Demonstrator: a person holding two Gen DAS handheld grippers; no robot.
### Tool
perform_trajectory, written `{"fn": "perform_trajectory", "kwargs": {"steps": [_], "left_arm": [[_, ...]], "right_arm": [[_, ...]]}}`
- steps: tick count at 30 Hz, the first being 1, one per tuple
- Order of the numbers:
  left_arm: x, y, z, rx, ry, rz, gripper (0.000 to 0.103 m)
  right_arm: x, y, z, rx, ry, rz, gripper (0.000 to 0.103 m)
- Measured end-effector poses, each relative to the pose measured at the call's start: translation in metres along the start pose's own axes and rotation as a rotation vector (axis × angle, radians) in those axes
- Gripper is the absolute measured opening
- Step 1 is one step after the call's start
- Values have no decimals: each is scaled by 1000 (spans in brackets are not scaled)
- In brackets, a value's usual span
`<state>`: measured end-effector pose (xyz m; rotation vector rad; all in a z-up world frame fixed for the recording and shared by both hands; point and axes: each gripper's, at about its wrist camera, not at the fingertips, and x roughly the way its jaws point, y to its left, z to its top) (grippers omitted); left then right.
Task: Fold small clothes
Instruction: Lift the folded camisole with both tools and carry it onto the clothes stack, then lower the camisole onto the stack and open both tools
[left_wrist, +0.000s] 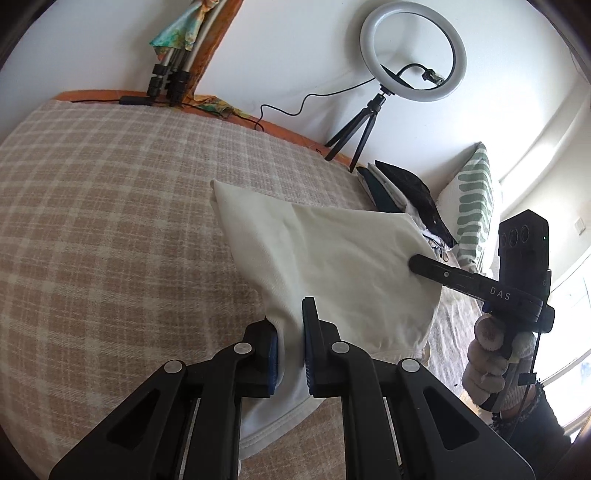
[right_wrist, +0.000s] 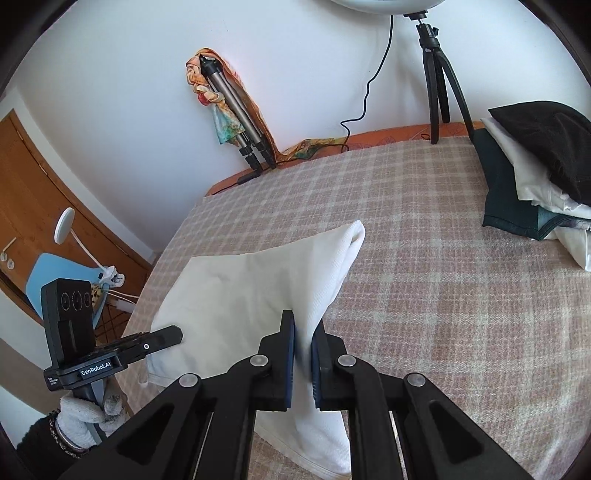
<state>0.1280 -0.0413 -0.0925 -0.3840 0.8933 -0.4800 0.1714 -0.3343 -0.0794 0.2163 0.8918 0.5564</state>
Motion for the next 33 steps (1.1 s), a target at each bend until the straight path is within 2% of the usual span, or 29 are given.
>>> {"fn": "perform_trajectory", "kwargs": {"steps": [12, 22, 33], "left_arm": [[44, -81, 45, 131, -39, -90, 9], [100, -164, 87, 218, -65, -157, 9], [170, -230, 124, 280, -98, -167, 9]], "right_arm": [[-81, -51, 28, 7, -122, -107, 5], [-155, -112, 74, 7, -201, -239, 5], [-187, -194, 127, 7, -264, -371, 5]]}}
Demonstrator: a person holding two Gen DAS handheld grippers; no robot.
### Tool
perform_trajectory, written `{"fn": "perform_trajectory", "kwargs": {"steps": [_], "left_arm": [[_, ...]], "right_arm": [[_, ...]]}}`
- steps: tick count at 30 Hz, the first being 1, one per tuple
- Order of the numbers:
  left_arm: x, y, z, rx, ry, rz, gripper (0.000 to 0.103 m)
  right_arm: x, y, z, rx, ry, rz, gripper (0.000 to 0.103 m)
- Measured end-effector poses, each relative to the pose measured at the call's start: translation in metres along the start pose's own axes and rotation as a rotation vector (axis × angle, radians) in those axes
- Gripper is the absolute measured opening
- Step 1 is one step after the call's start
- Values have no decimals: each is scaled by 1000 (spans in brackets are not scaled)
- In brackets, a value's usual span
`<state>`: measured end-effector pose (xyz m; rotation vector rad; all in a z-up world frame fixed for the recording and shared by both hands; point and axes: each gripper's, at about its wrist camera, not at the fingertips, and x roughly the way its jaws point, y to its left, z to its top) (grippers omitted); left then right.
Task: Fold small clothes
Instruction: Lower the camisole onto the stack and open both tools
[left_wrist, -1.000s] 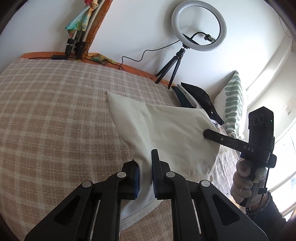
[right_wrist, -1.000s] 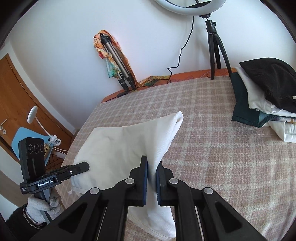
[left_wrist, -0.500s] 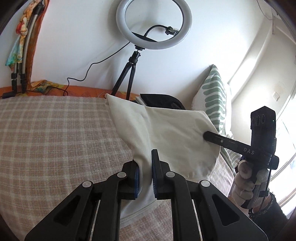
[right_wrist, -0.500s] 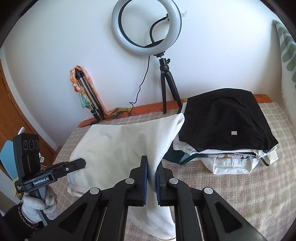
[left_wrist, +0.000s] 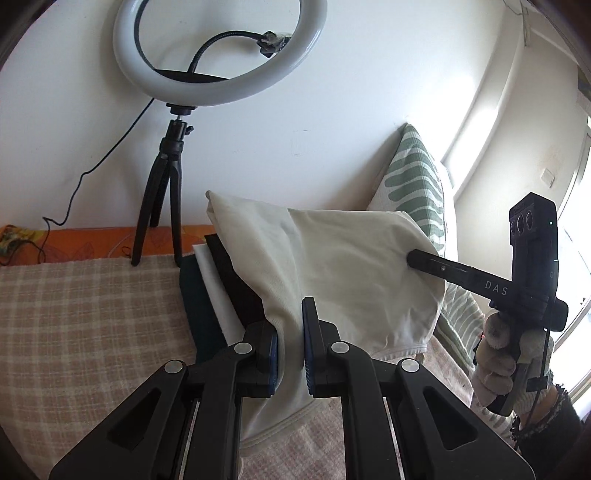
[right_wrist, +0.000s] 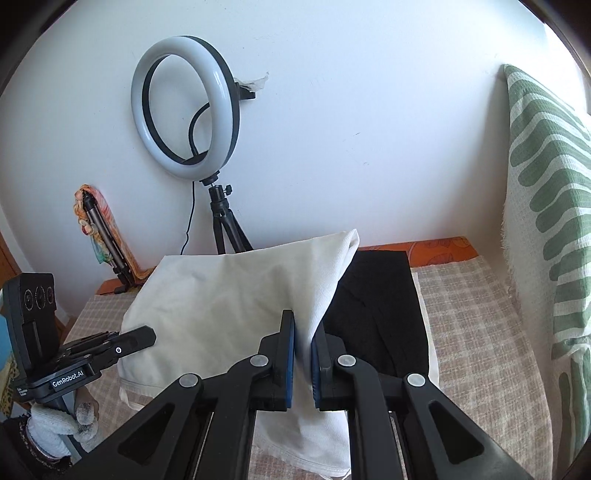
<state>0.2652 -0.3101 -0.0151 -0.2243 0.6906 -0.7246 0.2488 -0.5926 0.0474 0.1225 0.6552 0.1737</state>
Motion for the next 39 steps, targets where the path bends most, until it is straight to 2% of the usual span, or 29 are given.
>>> {"fn": "perform_trajectory", "kwargs": {"steps": [10, 17, 21, 24, 25, 26, 32, 39], "left_arm": [[69, 1, 13, -17, 16, 22, 9], [82, 5, 2, -12, 33, 61, 9], [87, 3, 4, -19, 58, 79, 12], [87, -1, 5, -13, 57, 105, 15], [85, -1, 5, -11, 58, 106, 18], [84, -2, 5, -6, 61, 114, 26], [72, -5, 5, 8, 51, 135, 45], [43, -19, 5, 47, 23, 143, 47]], "right_arm": [[50, -53, 22, -6, 7, -59, 5], [85, -69, 14, 6, 49, -82, 5], [99, -68, 9, -8, 80, -128, 6], [101, -66, 9, -27, 93, -201, 12], [99, -66, 9, -33, 91, -219, 21], [97, -65, 10, -37, 84, -228, 27], [79, -57, 10, -46, 51, -245, 36], [51, -40, 12, -51, 16, -264, 43]]}}
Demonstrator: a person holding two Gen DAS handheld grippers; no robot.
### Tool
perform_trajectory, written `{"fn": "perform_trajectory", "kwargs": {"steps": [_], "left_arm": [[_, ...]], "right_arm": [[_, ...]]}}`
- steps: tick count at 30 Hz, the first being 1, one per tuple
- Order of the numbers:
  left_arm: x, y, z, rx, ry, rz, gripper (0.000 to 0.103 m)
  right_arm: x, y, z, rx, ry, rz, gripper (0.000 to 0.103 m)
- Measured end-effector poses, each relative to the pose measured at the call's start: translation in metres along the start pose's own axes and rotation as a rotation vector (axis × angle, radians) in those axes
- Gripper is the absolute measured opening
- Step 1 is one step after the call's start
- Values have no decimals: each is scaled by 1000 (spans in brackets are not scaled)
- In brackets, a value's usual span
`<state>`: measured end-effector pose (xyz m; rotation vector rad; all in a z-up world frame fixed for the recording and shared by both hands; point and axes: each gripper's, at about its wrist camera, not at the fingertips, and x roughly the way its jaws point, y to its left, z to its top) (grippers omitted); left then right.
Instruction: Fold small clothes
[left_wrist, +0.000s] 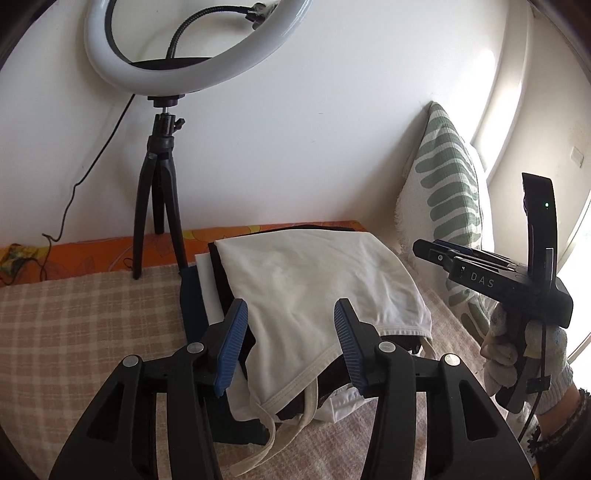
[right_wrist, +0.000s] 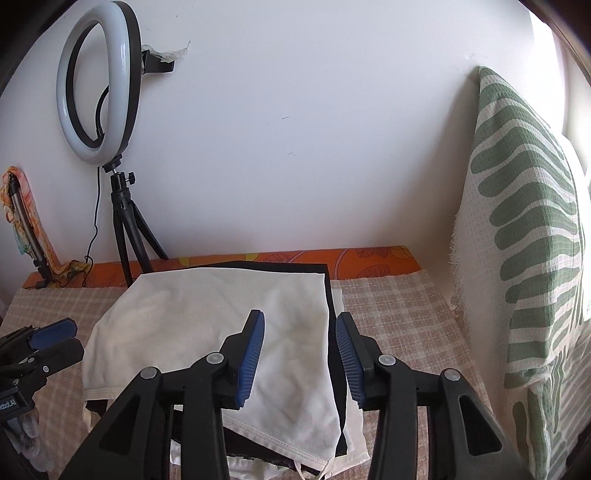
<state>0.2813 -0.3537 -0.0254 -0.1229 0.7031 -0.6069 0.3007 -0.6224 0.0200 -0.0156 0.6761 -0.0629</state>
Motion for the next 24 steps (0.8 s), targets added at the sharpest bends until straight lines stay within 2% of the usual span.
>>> {"fn": "perform_trajectory", "kwargs": {"steps": [4, 7, 9, 11, 15, 17, 20, 24], "left_arm": [[-25, -1, 0, -2, -24, -5, 48], [-46, -5, 0, 6, -45, -10, 48], [-62, -9, -2, 21, -61, -8, 48], [-79, -11, -4, 37, -77, -5, 53], [-116, -12, -8, 56, -136, 3, 61], [-132, -10, -10, 56, -147, 1, 63], [-155, -6, -17, 58, -166, 2, 74], [-187, -1, -32, 81, -201, 31, 82]], "right_arm": [[-26, 9, 1, 4, -24, -6, 54], [-52, 20, 1, -8, -52, -18, 56], [-69, 27, 1, -8, -69, -18, 63], [-89, 36, 2, -6, -95, -20, 76], [-124, 54, -1, -10, -129, -14, 79], [-142, 63, -5, -13, -149, -22, 86], [-164, 79, -11, -18, -182, -26, 90], [-193, 99, -25, -12, -215, -29, 97]]}}
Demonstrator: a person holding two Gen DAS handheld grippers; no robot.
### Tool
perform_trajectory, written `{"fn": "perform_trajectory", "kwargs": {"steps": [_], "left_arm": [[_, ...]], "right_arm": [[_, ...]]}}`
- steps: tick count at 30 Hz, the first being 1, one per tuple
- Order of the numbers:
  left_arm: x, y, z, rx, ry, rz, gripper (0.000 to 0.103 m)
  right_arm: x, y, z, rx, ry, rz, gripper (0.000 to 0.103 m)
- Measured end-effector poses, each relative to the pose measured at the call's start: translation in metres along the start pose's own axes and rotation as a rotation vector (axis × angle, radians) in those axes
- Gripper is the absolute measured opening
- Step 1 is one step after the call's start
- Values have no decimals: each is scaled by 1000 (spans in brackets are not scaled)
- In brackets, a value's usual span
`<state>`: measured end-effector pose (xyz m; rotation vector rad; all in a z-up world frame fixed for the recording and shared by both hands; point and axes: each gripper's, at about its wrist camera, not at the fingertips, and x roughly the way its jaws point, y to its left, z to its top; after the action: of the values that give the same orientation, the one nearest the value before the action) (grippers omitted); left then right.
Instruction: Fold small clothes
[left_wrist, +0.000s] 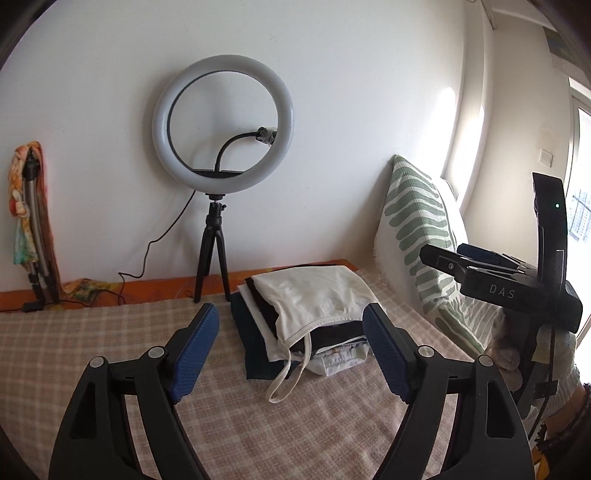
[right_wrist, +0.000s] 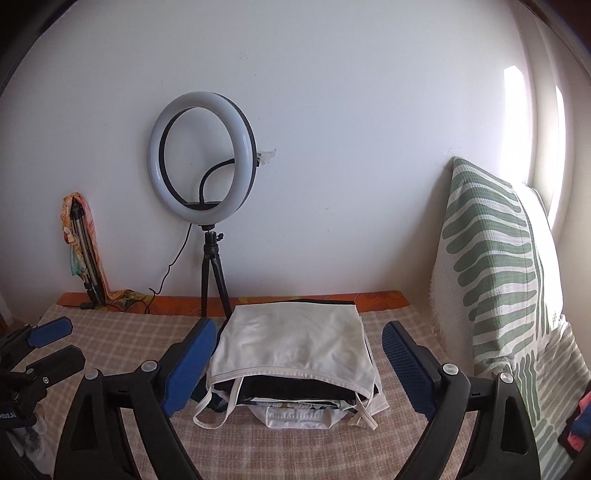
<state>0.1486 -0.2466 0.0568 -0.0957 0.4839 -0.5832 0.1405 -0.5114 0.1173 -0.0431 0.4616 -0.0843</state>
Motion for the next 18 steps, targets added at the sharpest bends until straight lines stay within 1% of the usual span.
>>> {"fn": "perform_trajectory", "kwargs": {"steps": [2, 4, 9, 11, 14, 16, 18], "left_arm": [[-16, 5, -5, 4, -9, 4, 82], [-31, 9, -11, 7, -11, 9, 82], [-66, 18, -29, 20, -17, 24, 82], [-77, 21, -37, 23, -24, 39, 85], [-89, 27, -50, 26, -27, 60, 89], [-92, 29, -59, 40, -9, 72, 92], [-95, 30, -69, 61, 3, 100, 93]], "right_arm": [[-13, 10, -8, 14, -6, -3, 101], [-23, 23, -17, 8, -4, -14, 103], [-45, 50, -44, 17, -5, -34, 103], [-50, 60, -55, 26, 3, -38, 103], [-56, 73, -72, 35, 7, -43, 103], [-57, 78, -82, 39, 14, -45, 103], [-58, 84, -90, 37, 17, -50, 103]]}}
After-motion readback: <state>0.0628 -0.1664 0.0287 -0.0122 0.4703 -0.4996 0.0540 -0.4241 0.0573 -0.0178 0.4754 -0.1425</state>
